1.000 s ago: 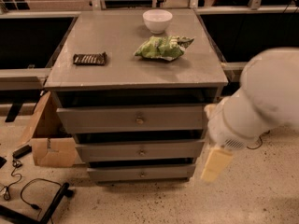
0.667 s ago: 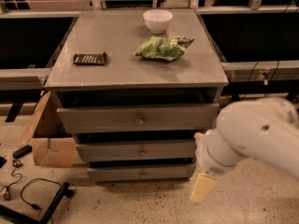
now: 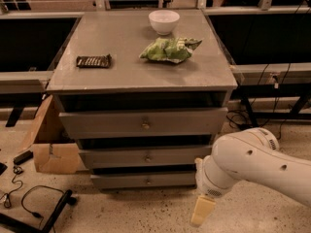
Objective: Open middle drawer
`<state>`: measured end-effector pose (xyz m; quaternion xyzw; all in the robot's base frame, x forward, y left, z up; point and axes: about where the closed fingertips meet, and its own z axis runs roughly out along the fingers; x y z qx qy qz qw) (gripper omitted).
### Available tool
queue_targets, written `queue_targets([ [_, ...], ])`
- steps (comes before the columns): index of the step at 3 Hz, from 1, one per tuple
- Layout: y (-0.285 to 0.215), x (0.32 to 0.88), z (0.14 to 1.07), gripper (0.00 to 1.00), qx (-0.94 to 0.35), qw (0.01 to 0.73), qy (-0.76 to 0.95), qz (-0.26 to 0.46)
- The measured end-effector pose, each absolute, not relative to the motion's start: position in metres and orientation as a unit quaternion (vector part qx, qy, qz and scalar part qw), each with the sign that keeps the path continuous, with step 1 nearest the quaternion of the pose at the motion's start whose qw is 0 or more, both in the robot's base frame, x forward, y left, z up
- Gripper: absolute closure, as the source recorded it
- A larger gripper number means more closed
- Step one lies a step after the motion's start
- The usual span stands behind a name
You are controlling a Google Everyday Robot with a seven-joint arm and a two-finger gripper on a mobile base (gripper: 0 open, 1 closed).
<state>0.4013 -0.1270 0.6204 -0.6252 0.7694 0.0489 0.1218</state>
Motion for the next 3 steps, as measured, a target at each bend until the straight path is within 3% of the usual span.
queue_targets([
  [3,-0.117,0.523,0.501,0.00,-0.666,0.118,0.737,-0.011],
])
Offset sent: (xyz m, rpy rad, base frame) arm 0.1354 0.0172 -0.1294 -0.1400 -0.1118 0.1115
